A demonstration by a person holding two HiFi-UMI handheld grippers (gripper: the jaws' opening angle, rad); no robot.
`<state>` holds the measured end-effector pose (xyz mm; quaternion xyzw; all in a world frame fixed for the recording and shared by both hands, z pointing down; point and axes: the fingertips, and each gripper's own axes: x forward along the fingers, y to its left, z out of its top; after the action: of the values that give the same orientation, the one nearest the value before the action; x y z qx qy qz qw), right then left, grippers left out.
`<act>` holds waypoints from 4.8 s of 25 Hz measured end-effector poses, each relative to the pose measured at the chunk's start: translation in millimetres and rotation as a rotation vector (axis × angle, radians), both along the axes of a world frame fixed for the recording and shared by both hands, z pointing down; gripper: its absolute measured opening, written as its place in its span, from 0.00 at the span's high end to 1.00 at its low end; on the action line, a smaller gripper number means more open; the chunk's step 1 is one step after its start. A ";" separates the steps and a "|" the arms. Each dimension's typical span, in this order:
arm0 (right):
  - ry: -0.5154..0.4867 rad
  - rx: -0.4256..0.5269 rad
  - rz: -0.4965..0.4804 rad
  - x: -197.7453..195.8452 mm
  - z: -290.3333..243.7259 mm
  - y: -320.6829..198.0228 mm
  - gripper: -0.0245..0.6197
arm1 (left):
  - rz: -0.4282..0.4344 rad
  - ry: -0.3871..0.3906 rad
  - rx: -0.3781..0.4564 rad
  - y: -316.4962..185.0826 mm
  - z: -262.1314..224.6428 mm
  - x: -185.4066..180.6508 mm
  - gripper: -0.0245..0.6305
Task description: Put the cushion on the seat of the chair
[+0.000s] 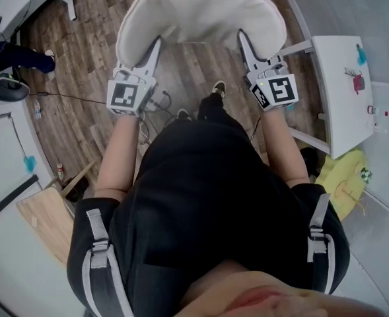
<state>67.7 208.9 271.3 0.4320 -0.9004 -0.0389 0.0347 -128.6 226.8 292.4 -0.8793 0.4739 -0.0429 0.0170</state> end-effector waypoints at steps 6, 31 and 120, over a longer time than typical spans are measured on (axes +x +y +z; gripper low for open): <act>-0.005 -0.007 -0.009 22.1 0.6 -41.2 0.88 | -0.010 -0.011 -0.003 -37.5 -0.2 22.8 0.87; -0.033 -0.008 -0.114 157.3 6.4 -209.8 0.88 | -0.116 -0.058 -0.014 -186.4 -2.1 159.1 0.87; 0.225 -0.674 -0.358 47.4 419.8 -735.0 0.87 | -0.295 0.124 -0.774 -659.5 403.9 59.9 0.85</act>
<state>115.1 -526.1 691.0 0.2257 -0.9144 0.2059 0.2656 -68.7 -432.7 696.3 -0.7444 0.5439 -0.1666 -0.3496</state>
